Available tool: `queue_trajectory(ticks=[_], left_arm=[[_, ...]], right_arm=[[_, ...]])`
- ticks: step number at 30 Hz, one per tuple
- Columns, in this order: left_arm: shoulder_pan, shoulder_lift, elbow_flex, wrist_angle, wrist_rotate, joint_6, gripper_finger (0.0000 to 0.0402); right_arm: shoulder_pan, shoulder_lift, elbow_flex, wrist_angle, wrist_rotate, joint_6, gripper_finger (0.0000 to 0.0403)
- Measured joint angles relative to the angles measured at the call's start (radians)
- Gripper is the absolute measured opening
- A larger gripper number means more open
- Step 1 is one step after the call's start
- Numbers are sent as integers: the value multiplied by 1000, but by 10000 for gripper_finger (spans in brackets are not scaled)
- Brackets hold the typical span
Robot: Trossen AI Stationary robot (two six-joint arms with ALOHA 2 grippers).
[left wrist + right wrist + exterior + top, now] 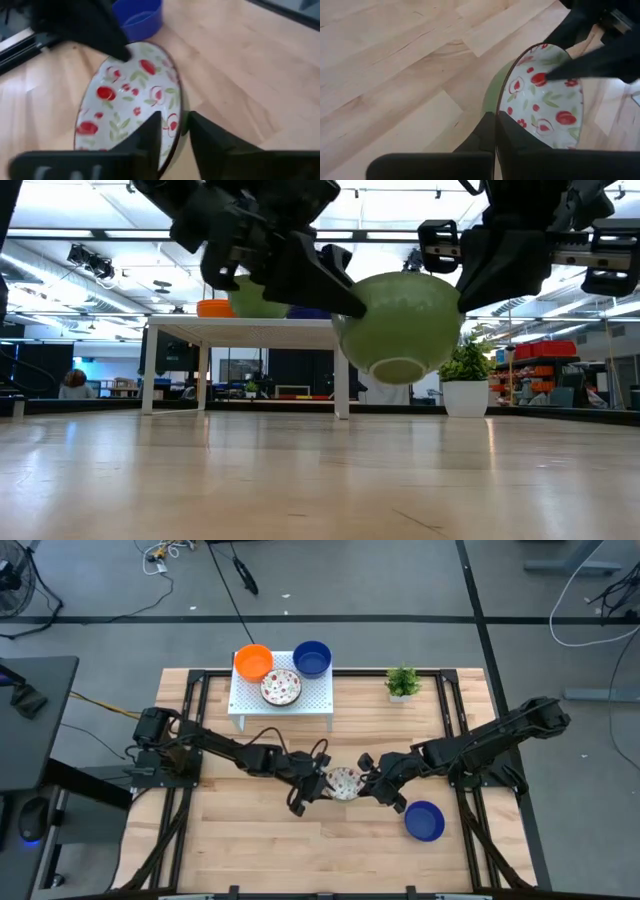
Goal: Pick & Place Mini bowls
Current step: Stack the red pattern bowl on top of the red pattern bowl on the shelf
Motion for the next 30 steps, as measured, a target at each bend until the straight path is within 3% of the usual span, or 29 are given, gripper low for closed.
queue_trajectory(ticks=[5, 8, 17, 20, 23, 26, 30], left_arm=[[0, 0, 0, -6, 93, 47, 20], [0, 0, 0, -12, 135, 47, 13], [1, 0, 1, -5, 134, 19, 13], [-12, -12, 1, -36, 48, -8, 13], [-26, -68, 32, -164, -66, -47, 13], [-38, -148, 114, -323, -156, -95, 12], [-46, -234, 275, -581, -277, -146, 12]], right_arm=[[-1, 0, 0, 31, 9, 1, 4], [0, -1, 2, 78, 1, 32, 25], [-5, -5, 2, 344, -37, 25, 174], [12, -51, 2, 361, 103, 125, 205], [23, -100, -7, 271, 237, 262, 211], [40, -123, -68, 278, 255, 385, 205], [66, -126, -201, 468, 272, 517, 190]])
